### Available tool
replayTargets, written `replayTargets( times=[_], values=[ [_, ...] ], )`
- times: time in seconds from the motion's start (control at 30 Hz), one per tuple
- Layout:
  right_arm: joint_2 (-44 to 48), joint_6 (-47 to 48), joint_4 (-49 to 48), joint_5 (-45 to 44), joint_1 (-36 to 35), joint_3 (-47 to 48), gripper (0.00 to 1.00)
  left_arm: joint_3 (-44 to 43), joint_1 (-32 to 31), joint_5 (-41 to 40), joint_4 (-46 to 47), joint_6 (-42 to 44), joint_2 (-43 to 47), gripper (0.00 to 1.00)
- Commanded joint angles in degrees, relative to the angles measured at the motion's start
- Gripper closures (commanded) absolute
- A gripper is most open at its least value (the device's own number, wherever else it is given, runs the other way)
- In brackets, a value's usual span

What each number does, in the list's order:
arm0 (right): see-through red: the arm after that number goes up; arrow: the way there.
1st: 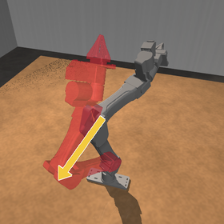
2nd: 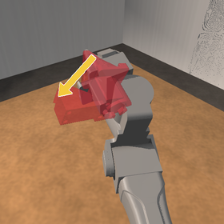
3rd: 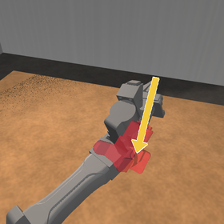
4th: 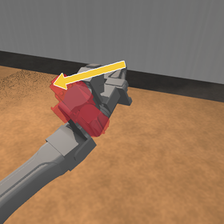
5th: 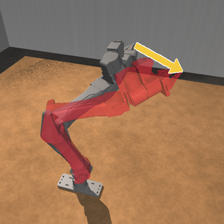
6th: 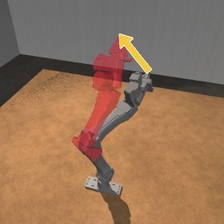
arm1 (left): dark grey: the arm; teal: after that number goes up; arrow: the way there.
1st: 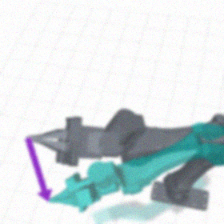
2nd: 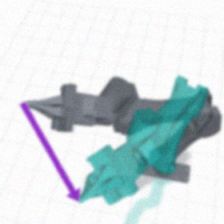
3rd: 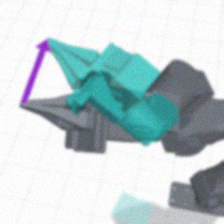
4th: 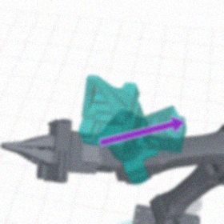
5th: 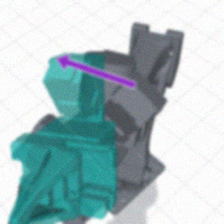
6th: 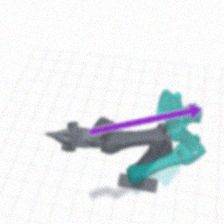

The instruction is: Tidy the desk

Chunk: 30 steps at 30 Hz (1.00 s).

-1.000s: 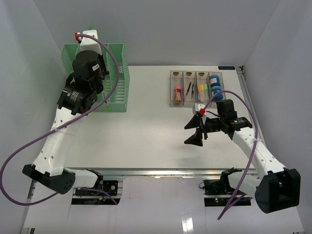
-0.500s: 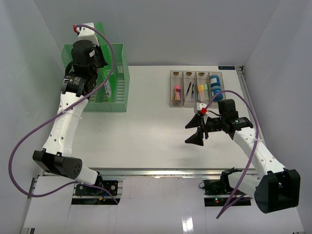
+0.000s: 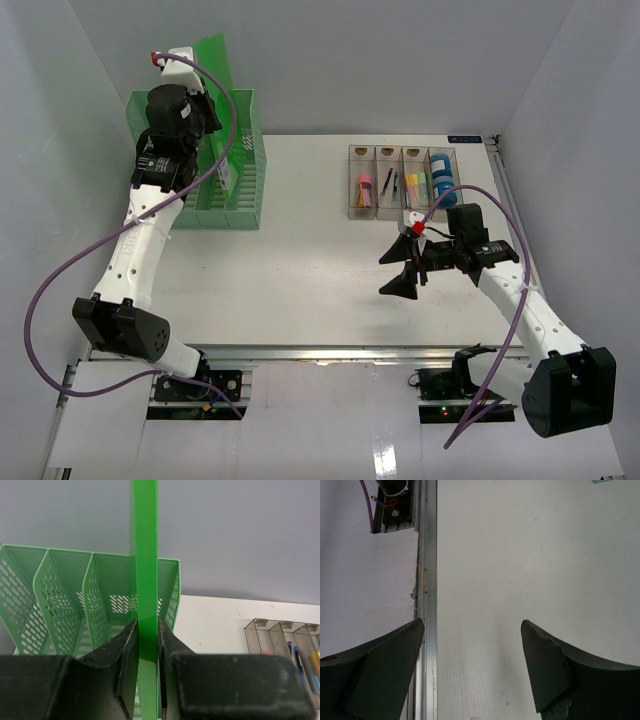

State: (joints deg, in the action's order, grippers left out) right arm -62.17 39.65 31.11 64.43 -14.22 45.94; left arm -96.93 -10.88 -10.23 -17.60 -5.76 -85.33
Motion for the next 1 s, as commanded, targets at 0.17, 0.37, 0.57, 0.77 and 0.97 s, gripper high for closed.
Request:
replayTargets(
  times=[0.17, 0.37, 0.57, 0.77, 0.97],
  values=[
    [0.7, 0.8, -1.2, 1.8, 0.4, -0.4, 0.15, 2.0, 0.7, 7.2, 9.7, -1.9, 1.6, 1.0],
    [0.4, 0.8, -1.3, 2.1, 0.3, -0.2, 0.15, 0.5, 0.7, 6.7, 9.4, -3.8, 6.0, 1.0],
    [0.2, 0.8, -1.2, 1.9, 0.3, -0.3, 0.15, -1.6, 0.7, 7.2, 7.3, -4.2, 7.6, 1.0],
    [-0.1, 0.8, -1.2, 1.7, 0.3, -0.4, 0.15, 0.5, 0.7, 8.2, 6.9, -5.0, 8.4, 1.0],
    [-0.3, 0.9, -1.2, 1.3, 0.4, -0.5, 0.15, 1.4, 0.7, 9.0, 6.8, -5.9, 9.2, 1.0]
  ],
)
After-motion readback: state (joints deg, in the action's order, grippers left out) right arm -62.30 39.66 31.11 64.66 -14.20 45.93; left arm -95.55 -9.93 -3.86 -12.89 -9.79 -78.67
